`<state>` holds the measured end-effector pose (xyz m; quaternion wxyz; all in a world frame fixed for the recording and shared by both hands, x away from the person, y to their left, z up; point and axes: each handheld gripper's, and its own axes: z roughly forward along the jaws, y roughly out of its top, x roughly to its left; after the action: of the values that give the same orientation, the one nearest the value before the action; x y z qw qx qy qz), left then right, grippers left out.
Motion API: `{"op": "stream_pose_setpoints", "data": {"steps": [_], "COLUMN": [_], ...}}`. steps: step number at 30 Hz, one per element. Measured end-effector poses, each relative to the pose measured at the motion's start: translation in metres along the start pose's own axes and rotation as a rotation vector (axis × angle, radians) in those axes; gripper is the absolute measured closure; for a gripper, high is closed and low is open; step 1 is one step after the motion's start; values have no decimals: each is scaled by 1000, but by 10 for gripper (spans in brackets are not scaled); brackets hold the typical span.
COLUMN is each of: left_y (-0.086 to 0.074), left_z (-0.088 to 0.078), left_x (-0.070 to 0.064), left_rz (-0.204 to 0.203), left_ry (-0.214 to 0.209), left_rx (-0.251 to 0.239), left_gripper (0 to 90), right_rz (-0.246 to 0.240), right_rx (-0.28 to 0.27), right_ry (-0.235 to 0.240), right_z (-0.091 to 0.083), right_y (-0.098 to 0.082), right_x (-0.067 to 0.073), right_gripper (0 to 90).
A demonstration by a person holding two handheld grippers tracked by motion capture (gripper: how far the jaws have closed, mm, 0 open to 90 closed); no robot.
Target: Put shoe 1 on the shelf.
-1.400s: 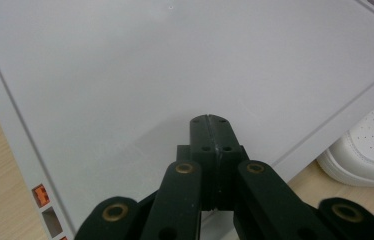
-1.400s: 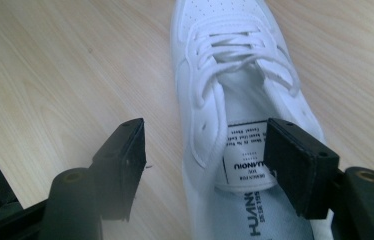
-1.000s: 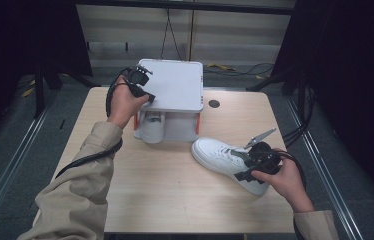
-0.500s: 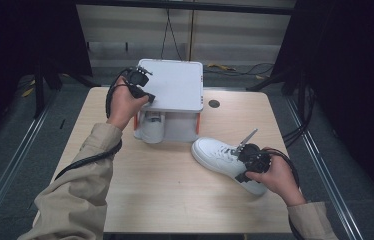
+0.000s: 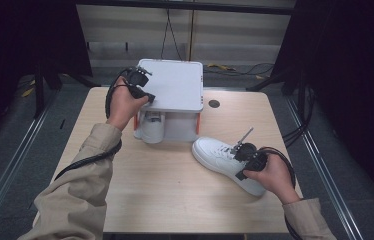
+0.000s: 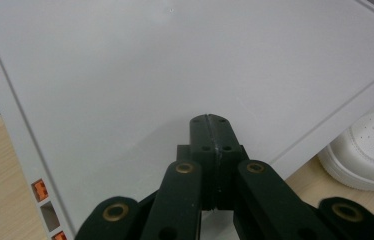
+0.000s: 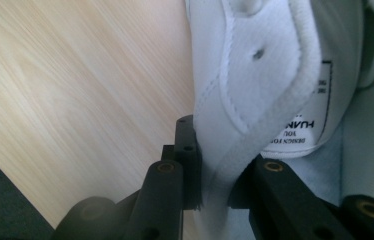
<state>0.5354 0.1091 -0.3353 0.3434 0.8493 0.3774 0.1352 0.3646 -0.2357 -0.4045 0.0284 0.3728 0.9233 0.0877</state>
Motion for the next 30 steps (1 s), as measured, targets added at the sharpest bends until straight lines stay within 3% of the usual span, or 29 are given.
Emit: {"op": "stream_pose_setpoints", "data": {"steps": [3,8,17,20,21,24,28,30], "left_y": [0,-1,-1,-2,-2,-2,-3,-4], "left_z": [0,0,0,1,0,0,0,0], "left_x": [0,-1,-2,-3,-2,-2,-2,-2], "left_rz": [1,-1,0,-16,4,13,16,16], "left_ry": [0,3,7,9,7,8,9,8], "left_rx": [1,-6,-13,-25,-13,-17,-20,-28], "left_gripper": [900,900,900,900,900,900,900,900], "right_rz": [4,6,28,37,40,56,69,78], "right_rx": [-36,-53,-138,-156,-161,-177,-172,-154], "right_ry": [-38,-28,-34,-35,-27,-26,-91,-85], "right_z": [-12,-22,-31,-30,-29,-25,-11,-1], "right_y": [5,14,37,48,52,62,75,82], "right_x": [8,17,24,25,25,28,41,46], "right_gripper": [809,812,814,814,814,813,812,812]}}
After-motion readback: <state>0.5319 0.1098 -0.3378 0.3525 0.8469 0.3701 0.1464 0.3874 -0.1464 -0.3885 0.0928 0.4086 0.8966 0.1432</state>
